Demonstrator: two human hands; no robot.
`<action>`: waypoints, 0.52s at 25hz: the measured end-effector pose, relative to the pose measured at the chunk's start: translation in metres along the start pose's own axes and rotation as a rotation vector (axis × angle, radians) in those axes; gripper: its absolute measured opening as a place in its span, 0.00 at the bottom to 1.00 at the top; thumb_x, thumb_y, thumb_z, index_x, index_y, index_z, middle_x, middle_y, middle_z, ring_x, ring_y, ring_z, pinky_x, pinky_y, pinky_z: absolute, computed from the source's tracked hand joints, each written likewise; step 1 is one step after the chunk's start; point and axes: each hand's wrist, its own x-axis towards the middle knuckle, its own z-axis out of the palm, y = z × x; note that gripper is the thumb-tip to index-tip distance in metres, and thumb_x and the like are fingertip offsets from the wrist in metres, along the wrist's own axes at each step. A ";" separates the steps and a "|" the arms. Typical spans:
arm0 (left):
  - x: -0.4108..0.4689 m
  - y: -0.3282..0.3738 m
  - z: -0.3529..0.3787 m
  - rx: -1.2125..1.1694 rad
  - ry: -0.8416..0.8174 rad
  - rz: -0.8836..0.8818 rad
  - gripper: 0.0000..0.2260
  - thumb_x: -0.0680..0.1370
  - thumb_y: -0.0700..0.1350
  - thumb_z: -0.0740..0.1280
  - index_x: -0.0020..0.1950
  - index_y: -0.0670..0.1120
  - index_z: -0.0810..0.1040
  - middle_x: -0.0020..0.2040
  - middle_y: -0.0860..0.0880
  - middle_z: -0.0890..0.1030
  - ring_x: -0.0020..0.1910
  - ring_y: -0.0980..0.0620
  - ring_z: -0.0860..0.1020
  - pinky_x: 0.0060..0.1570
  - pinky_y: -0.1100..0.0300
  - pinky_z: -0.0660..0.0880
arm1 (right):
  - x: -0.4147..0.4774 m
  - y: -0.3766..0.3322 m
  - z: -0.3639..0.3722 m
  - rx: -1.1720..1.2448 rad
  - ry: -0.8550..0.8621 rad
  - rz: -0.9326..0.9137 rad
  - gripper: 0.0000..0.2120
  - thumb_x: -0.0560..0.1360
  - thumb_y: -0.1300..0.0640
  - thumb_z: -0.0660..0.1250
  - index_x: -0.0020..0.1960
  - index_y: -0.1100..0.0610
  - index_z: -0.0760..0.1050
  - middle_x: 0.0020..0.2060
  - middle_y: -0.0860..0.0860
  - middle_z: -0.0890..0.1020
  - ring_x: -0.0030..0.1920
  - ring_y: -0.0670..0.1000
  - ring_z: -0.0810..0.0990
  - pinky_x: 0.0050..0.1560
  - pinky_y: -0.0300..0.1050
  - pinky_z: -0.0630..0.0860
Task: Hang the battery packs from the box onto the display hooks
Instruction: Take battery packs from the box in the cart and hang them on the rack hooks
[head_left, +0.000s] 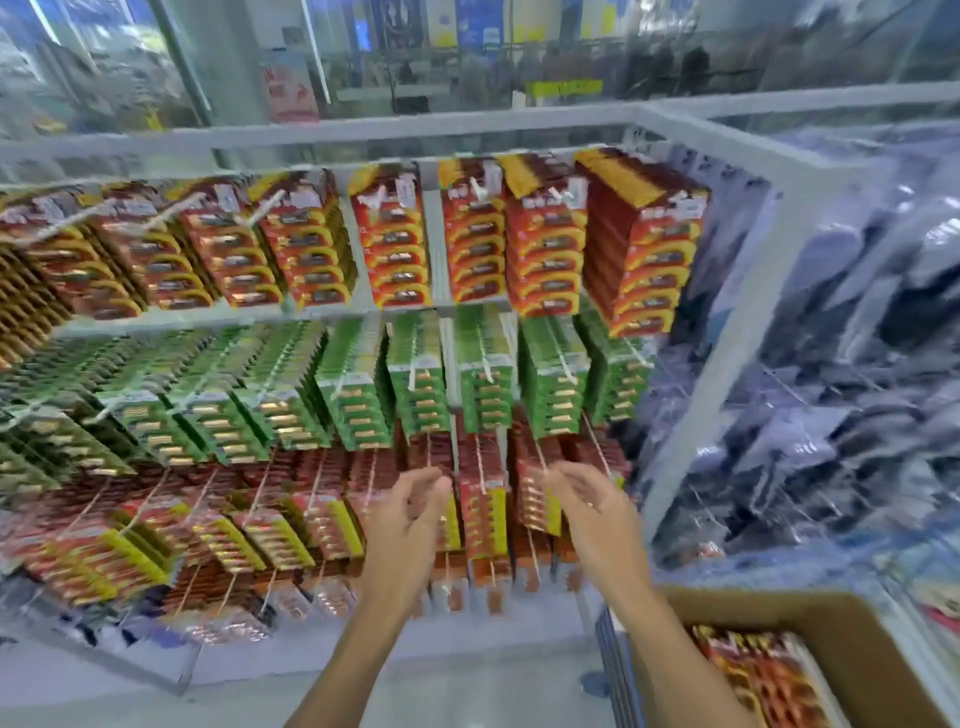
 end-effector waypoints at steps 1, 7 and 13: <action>-0.013 -0.004 0.006 -0.017 -0.010 -0.002 0.09 0.83 0.52 0.67 0.61 0.53 0.80 0.57 0.59 0.82 0.57 0.60 0.80 0.53 0.67 0.76 | -0.014 0.009 -0.007 0.008 0.024 0.025 0.06 0.82 0.49 0.68 0.57 0.47 0.81 0.53 0.40 0.84 0.54 0.36 0.81 0.52 0.26 0.73; -0.088 -0.029 0.050 -0.069 -0.170 -0.053 0.11 0.83 0.53 0.66 0.63 0.51 0.80 0.58 0.58 0.81 0.59 0.57 0.80 0.64 0.50 0.76 | -0.095 0.063 -0.052 -0.070 0.119 0.133 0.09 0.82 0.49 0.67 0.57 0.51 0.82 0.53 0.45 0.86 0.55 0.43 0.83 0.59 0.43 0.78; -0.141 -0.033 0.108 -0.077 -0.286 -0.089 0.04 0.83 0.52 0.67 0.56 0.58 0.79 0.56 0.59 0.82 0.58 0.55 0.80 0.62 0.44 0.78 | -0.153 0.095 -0.115 -0.095 0.216 0.220 0.09 0.82 0.46 0.67 0.59 0.47 0.81 0.52 0.41 0.85 0.55 0.42 0.82 0.59 0.43 0.77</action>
